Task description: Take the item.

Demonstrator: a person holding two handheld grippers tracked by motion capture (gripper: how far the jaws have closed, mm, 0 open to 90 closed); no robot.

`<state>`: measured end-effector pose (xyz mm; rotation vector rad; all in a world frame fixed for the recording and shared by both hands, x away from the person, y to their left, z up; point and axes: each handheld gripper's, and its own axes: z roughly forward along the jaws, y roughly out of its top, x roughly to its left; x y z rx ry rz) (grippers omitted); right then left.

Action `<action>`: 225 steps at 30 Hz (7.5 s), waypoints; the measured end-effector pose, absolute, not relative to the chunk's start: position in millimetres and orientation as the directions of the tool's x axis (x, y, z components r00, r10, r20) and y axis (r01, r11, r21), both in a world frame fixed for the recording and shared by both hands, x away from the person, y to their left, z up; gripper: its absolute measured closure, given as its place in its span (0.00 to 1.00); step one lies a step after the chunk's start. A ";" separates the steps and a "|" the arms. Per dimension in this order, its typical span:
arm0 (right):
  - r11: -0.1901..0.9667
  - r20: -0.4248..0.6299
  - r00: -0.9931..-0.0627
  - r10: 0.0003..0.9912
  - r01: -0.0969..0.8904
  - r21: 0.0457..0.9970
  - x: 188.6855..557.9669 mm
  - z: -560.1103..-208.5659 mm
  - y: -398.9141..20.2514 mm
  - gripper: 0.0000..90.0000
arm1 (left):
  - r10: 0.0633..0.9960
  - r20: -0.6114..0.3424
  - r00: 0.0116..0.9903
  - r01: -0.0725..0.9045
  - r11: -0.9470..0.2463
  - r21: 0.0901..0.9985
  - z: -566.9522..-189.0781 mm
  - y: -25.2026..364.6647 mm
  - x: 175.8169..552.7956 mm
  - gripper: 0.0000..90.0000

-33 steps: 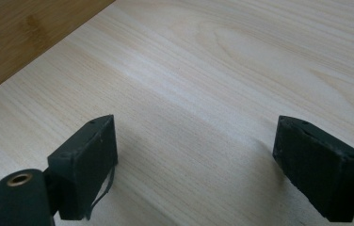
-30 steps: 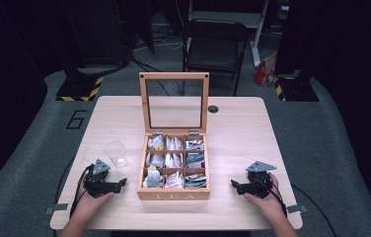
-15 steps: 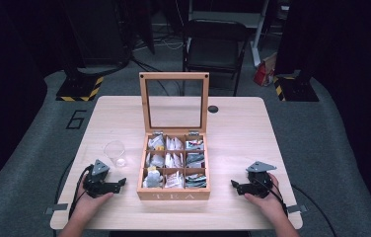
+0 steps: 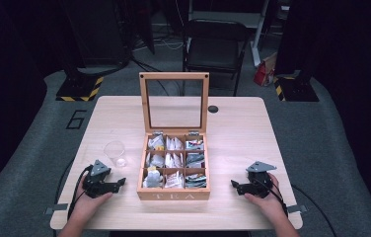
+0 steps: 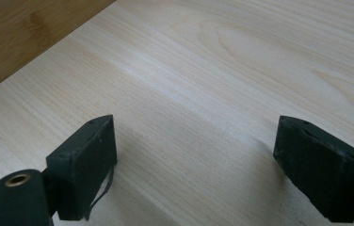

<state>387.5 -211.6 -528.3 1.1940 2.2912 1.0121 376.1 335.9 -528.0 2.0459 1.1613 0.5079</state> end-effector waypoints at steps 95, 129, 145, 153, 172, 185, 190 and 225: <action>0.385 0.009 -0.577 0.817 0.556 0.737 387.6 -528.3 -211.7 0.14 | 0.671 -0.097 0.735 0.486 -0.421 0.766 -430.2 244.9 381.5 0.66; 0.386 0.008 -0.578 0.816 0.555 0.737 387.6 -528.4 -211.7 0.14 | 0.632 -0.149 0.761 0.508 -0.436 0.743 -448.9 237.3 382.8 0.90; 0.385 0.009 -0.577 0.817 0.556 0.737 387.6 -528.3 -211.7 0.14 | 0.615 -0.143 0.775 0.490 -0.442 0.752 -442.2 237.9 376.1 1.00; 0.388 0.009 -0.581 0.814 0.555 0.736 387.7 -528.2 -212.1 0.14 | 0.624 -0.129 0.771 0.462 -0.408 0.788 -429.5 241.9 370.8 1.00; 0.386 0.009 -0.579 0.815 0.555 0.736 387.7 -528.3 -211.9 0.14 | 0.632 -0.087 0.770 0.414 -0.390 0.823 -401.0 239.9 362.3 1.00; 0.387 0.009 -0.580 0.815 0.555 0.736 387.7 -528.3 -212.0 0.14 | 0.647 -0.065 0.760 0.390 -0.373 0.842 -376.0 246.5 366.4 1.00; 0.387 0.009 -0.580 0.815 0.555 0.736 387.7 -528.3 -212.0 0.14 | 0.659 -0.075 0.748 0.396 -0.354 0.847 -373.5 251.4 369.2 1.00; 0.387 0.010 -0.580 0.815 0.556 0.736 387.7 -528.3 -212.0 0.14 | 0.815 -0.061 0.576 0.462 -0.263 0.847 -358.5 312.4 400.2 1.00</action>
